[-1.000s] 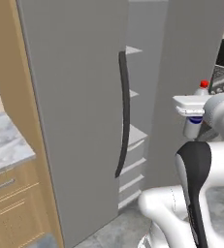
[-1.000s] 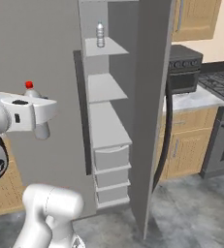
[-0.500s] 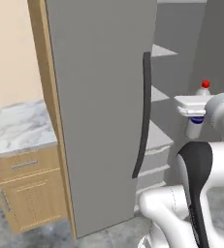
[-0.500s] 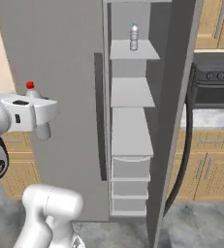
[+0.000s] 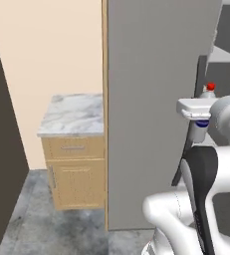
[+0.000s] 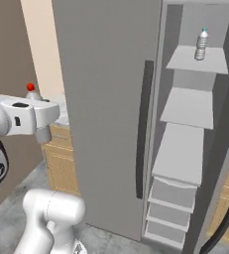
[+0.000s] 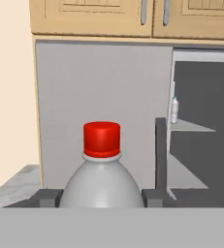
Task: Take the bottled waters from the counter and place them in the freezer to freeze. Close the freezer door after placing the bottles.
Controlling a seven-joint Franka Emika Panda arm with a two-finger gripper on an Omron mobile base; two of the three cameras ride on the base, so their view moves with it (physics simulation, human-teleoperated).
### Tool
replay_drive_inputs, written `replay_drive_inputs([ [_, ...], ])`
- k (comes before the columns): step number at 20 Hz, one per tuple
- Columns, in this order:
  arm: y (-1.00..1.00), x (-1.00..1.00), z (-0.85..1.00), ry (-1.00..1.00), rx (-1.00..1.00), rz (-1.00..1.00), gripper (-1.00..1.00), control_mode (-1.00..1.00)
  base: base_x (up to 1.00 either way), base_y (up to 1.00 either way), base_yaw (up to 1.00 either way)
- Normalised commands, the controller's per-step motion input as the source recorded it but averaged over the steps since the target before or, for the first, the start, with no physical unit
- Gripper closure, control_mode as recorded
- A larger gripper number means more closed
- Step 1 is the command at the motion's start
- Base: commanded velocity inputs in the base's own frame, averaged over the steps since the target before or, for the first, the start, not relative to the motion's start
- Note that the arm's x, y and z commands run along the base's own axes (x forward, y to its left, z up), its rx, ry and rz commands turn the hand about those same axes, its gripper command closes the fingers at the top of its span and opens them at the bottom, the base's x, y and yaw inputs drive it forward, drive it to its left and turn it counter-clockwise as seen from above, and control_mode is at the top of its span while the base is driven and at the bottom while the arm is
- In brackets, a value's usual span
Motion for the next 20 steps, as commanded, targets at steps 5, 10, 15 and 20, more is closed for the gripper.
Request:
replay_drive_inputs([
  [5, 0.0, 0.0, 0.0, 0.0, 0.0, 0.0, 1.0, 1.0, 0.02, -0.42, 0.2],
  [10, 0.0, 0.0, 0.0, 0.0, 0.0, 0.0, 1.0, 1.0, 0.0, -0.72, -0.04],
  [15, 0.0, 0.0, 0.0, 0.0, 0.0, 0.0, 1.0, 1.0, 0.02, -0.65, -0.15],
  [20, 0.0, 0.0, 0.0, 0.0, 0.0, 0.0, 1.0, 1.0, 0.07, -0.37, -0.19],
])
